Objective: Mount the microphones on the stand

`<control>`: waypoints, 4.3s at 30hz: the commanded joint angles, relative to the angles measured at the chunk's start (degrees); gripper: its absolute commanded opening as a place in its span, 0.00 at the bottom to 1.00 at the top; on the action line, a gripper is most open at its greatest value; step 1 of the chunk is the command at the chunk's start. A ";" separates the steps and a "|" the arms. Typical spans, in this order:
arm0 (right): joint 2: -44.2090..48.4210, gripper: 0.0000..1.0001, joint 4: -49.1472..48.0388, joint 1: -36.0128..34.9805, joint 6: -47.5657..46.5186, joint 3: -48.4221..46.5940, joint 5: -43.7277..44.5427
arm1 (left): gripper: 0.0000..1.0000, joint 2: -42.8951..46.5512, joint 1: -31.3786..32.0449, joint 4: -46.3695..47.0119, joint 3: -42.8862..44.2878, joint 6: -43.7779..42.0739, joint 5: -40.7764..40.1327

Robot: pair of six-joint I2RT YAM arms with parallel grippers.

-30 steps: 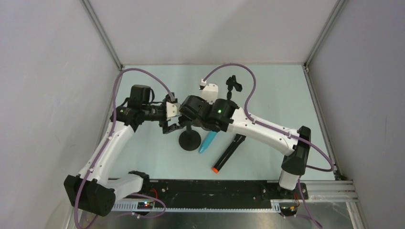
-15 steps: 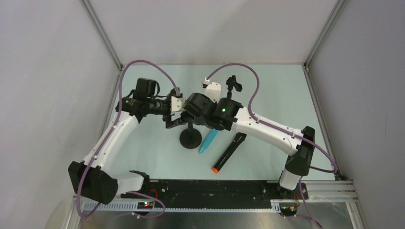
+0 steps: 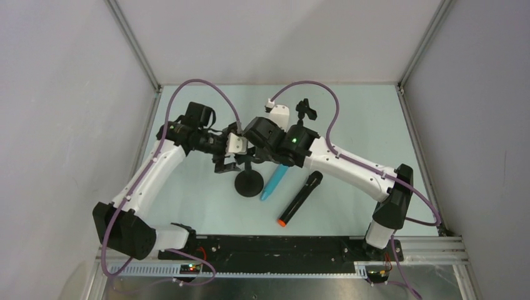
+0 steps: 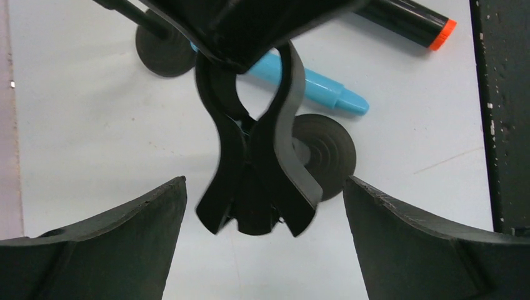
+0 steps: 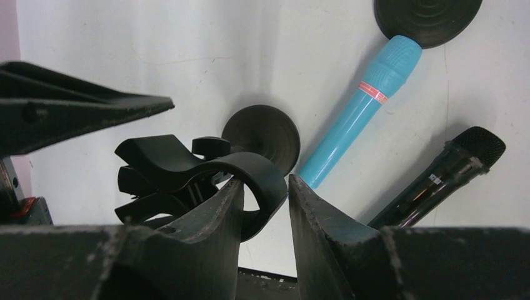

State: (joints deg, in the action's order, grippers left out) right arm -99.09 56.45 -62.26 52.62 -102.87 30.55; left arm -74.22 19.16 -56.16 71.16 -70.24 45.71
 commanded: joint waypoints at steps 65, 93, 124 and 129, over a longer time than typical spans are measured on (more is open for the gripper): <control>21.45 0.62 9.35 3.17 19.83 30.42 -5.63 | 0.06 -1.17 0.84 -4.22 3.56 -1.21 -3.35; 8.62 0.57 -10.38 9.27 20.27 42.84 -8.52 | 0.91 1.47 0.84 -2.69 3.52 3.81 -2.81; 4.69 0.43 -17.93 13.08 19.75 47.86 -8.81 | 1.00 5.43 -9.21 -1.50 -3.30 1.03 11.32; 5.31 0.32 -17.84 12.67 19.74 47.85 -8.35 | 1.00 3.87 -10.51 -1.51 -2.41 0.67 12.05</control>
State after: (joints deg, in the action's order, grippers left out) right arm -93.65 39.62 -49.19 71.57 -56.55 20.43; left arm -69.52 9.89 -57.98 67.79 -68.01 54.68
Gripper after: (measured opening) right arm 0.467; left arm 0.996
